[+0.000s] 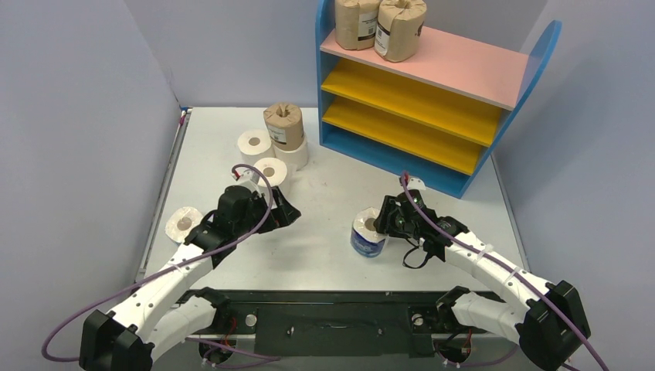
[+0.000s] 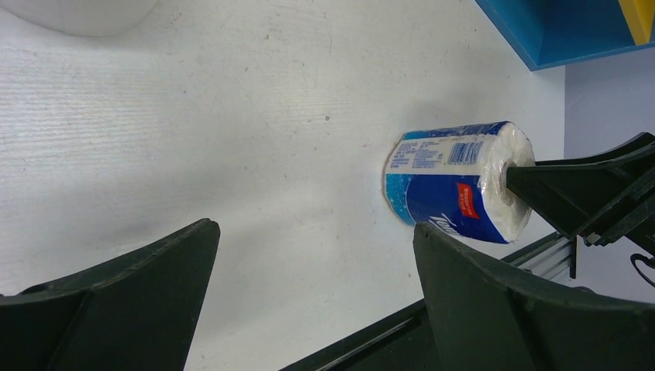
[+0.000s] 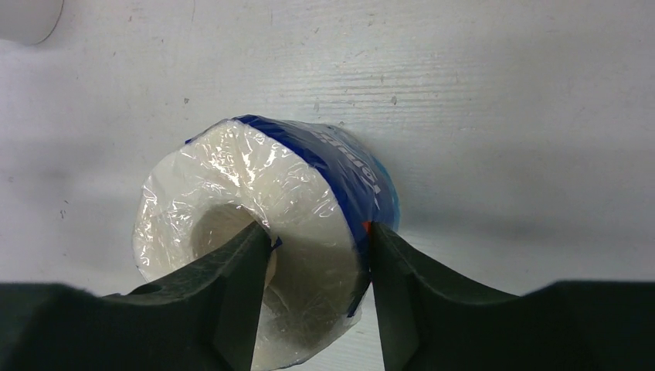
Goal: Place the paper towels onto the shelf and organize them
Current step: Pick up the paper towel from the center of the board.
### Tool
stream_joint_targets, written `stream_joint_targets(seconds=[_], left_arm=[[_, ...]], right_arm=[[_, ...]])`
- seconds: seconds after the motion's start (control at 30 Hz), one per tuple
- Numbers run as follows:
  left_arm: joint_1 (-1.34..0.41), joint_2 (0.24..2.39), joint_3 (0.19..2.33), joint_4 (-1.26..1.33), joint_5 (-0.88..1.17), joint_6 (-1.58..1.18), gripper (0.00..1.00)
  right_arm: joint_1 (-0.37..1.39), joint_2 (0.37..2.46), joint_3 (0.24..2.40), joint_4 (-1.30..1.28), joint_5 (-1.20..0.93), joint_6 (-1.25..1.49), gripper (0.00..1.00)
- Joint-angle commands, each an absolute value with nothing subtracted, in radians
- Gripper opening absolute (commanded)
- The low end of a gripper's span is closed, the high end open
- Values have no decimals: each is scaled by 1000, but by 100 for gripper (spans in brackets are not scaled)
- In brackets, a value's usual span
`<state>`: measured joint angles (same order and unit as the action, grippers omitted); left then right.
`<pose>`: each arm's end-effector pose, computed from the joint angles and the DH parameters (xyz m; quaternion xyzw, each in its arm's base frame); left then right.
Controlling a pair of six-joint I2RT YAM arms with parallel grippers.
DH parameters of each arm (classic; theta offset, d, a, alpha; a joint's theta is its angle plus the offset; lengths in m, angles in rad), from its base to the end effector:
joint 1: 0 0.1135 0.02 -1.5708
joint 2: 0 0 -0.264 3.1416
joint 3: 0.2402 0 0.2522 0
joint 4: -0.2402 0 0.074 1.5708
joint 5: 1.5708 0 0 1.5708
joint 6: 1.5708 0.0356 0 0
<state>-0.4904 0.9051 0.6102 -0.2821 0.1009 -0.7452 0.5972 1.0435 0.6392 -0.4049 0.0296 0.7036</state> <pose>0.1752 -0.0976 0.2477 -0.0877 0.8739 -0.3119 0.3624 0.1756 0.1181 0.2211 0.0549 0.9267 0.2141 0.3041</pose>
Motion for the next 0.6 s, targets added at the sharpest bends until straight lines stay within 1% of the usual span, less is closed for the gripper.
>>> stream_joint_targets(seconds=[0.0,0.2,0.4,0.57], left_arm=[[-512,923,609,-223,83,-751,97],[-529,933,609,-216,76,-755,97],[-532,936,609,-215,70,-758,96],[-532,941,614,-208,70,-763,97]], right_arm=[[605,1054,656,-440,73,672,42],[613,1057,681,-455,80,670,30],[612,999,778,-537,146,648,28],[593,989,927,-619,199,599,27]])
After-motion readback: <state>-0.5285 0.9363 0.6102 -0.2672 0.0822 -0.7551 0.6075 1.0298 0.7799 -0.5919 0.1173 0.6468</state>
